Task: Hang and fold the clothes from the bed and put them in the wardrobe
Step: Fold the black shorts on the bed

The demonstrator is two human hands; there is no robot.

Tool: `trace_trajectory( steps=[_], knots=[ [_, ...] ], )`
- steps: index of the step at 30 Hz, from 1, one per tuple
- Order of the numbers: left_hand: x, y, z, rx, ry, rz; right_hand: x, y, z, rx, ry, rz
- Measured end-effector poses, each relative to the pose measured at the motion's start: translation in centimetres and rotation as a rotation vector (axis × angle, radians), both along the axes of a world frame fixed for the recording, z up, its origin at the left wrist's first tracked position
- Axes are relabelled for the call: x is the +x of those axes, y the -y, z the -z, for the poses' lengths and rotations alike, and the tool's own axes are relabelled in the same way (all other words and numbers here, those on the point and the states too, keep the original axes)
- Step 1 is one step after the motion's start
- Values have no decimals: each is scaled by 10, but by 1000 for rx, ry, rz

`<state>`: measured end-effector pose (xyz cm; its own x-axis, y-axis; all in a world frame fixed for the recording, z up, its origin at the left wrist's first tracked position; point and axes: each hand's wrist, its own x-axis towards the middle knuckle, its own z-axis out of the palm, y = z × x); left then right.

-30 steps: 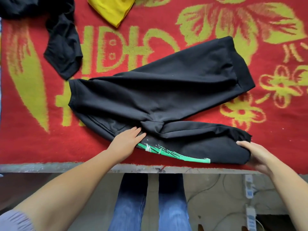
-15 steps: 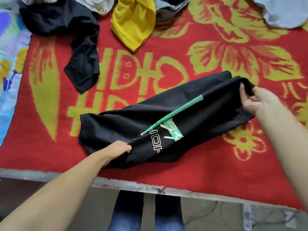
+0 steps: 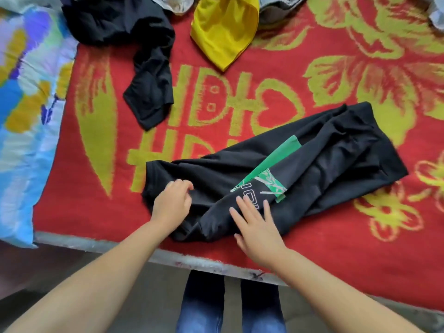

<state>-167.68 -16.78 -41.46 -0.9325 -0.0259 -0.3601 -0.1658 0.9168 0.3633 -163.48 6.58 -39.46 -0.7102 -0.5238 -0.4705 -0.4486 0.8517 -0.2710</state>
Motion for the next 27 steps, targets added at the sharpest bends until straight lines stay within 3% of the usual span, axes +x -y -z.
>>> trace_trajectory(
  steps=[2, 5, 8, 12, 14, 18, 20, 24, 26, 27],
  knots=[
    [-4, 32, -1, -113, -44, 203, 19, 39, 0, -16, 23, -69],
    [11, 75, 7, -293, -16, 564, 20, 81, 15, -32, 53, 1],
    [11, 93, 17, -391, -98, 663, 3, 99, 31, -4, 107, 3],
    [-19, 92, 15, -198, -334, 738, -4, 101, 39, 25, 138, -8],
    [-13, 93, 7, -85, -368, 826, 4, 97, 33, 1, 131, -11],
    [26, 105, -4, -90, -51, 1055, 21, 89, 19, -85, 7, -13],
    [25, 115, -1, -147, 130, 945, 27, 91, 18, -58, -22, -20],
    [-11, 113, 2, -40, -105, 503, 34, 110, 24, 85, 16, 13],
    [-31, 102, 8, -34, -54, 312, 32, 121, 29, 163, 38, 67],
    [-39, 96, 12, -22, 63, 233, 31, 125, 35, 183, 36, 86]
  ],
)
